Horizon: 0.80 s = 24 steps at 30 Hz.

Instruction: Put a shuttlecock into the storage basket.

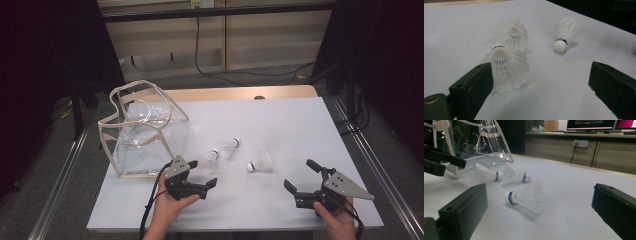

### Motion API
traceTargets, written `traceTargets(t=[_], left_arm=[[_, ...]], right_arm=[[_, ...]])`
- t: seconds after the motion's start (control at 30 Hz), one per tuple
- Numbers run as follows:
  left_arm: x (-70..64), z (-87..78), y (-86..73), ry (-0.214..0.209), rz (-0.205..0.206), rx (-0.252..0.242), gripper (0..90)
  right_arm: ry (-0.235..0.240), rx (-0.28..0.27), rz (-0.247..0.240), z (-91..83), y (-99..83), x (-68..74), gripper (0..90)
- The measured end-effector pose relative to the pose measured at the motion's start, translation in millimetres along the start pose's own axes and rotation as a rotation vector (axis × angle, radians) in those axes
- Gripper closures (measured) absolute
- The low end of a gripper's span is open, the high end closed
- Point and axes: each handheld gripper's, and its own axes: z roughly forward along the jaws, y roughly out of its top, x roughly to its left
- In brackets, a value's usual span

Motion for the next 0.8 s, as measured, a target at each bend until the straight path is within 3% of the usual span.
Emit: traceTargets(t=[0.8], left_arm=[[0.2, 13.4, 3.0, 0.027, -0.011, 0.029, 6.7]], right_arm=[[-0.001, -0.001, -0.002, 0.1, 0.2, 0.0, 0.3]])
